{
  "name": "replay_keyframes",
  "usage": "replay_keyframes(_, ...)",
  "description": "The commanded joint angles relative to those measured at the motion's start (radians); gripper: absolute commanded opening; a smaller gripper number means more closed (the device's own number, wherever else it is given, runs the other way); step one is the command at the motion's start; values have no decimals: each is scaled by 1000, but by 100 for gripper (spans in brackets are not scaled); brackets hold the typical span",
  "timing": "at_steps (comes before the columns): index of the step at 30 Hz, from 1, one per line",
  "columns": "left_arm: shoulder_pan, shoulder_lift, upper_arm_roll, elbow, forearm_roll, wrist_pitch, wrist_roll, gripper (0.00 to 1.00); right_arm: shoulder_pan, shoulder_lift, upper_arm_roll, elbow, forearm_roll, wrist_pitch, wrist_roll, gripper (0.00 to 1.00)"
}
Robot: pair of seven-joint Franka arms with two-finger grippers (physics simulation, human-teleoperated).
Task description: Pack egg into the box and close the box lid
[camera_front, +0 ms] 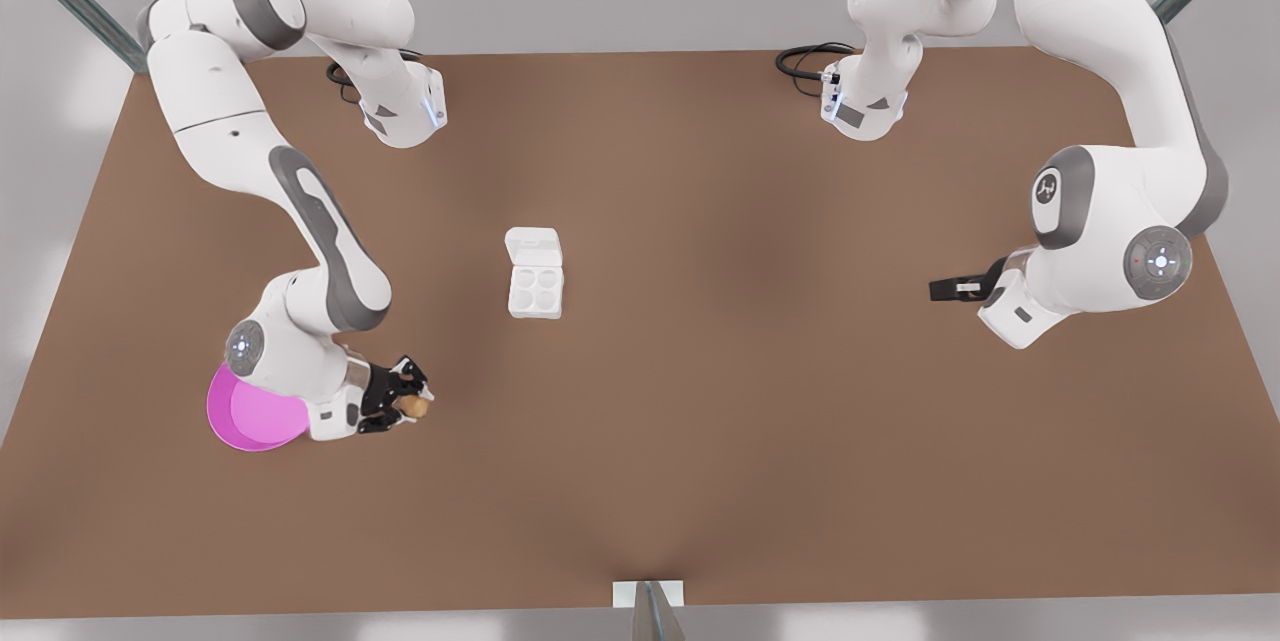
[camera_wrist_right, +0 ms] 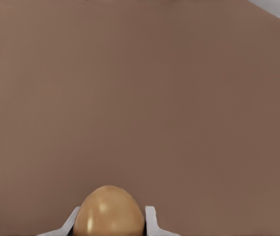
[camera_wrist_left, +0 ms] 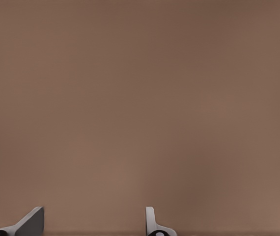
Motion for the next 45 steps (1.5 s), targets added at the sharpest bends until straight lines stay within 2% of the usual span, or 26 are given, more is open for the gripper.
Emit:
replay_keyframes(1,-2,-1,1,0,2,-1,-18,100,1,15,14,10,54,-10,-703,50)
replay_keyframes(6,-2,-1,0,0,2,-1,-24,100,-8,18,89,-11,157,-52,-988,50)
replay_keyframes(11,-2,-1,0,-4,2,-4,-24,100,-16,10,96,-126,451,-142,-1357,50)
replay_keyframes(16,-2,0,0,-6,2,-6,-24,100,-45,-5,96,-186,568,-230,-1579,50)
replay_keyframes(34,-2,5,0,-6,2,-4,-24,100,-53,10,118,-347,773,-262,-1870,50)
replay_keyframes(45,-2,6,0,-4,4,-3,-24,100,-76,70,109,-362,780,-263,-1947,50)
